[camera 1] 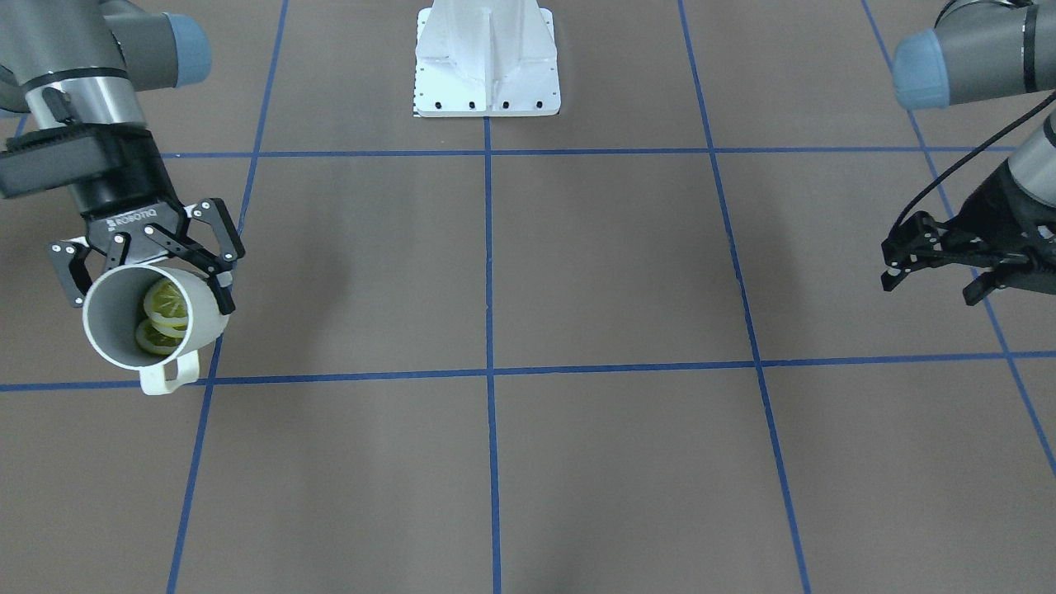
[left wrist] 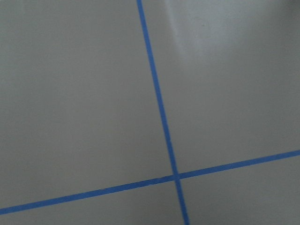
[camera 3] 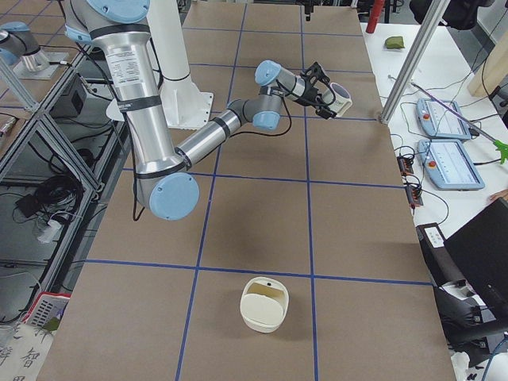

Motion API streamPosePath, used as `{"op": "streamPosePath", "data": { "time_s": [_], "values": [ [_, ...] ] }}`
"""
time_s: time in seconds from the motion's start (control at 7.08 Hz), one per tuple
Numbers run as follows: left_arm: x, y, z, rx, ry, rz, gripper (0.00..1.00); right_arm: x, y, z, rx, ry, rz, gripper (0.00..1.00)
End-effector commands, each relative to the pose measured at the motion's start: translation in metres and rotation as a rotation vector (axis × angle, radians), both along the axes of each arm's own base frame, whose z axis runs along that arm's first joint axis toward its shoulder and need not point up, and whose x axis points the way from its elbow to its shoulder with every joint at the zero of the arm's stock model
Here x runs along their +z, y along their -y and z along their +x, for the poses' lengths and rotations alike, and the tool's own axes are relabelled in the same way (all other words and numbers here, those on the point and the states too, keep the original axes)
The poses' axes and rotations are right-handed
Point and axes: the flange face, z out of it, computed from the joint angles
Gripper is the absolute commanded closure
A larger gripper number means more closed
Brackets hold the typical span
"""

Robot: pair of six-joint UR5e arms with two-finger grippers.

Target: Left arm hands cup to right arm to dump lemon

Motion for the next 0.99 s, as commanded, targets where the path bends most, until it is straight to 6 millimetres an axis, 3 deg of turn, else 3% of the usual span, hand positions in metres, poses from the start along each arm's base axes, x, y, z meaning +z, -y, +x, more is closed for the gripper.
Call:
{"op": "streamPosePath", "data": {
  "time_s": [0.0, 0.14, 0.57, 0.85],
  "values": [
    [0.048, -0.007, -0.037, 0.072, 0.058, 0.044, 0.0, 0.038, -0.027, 0.07, 0.033, 0.084, -0.043, 1.0],
    [0.054, -0.01, -0.041, 0.072, 0.061, 0.041, 0.0, 0.084, -0.054, 0.098, 0.049, 0.096, -0.03, 1.0],
    [0.052, -0.011, -0.041, 0.067, 0.058, 0.039, 0.0, 0.166, -0.12, 0.173, 0.101, 0.156, -0.049, 1.0],
    [0.05, -0.012, -0.04, 0.066, 0.055, 0.039, 0.0, 0.222, -0.14, 0.197, 0.176, 0.33, -0.113, 1.0]
  ]
}}
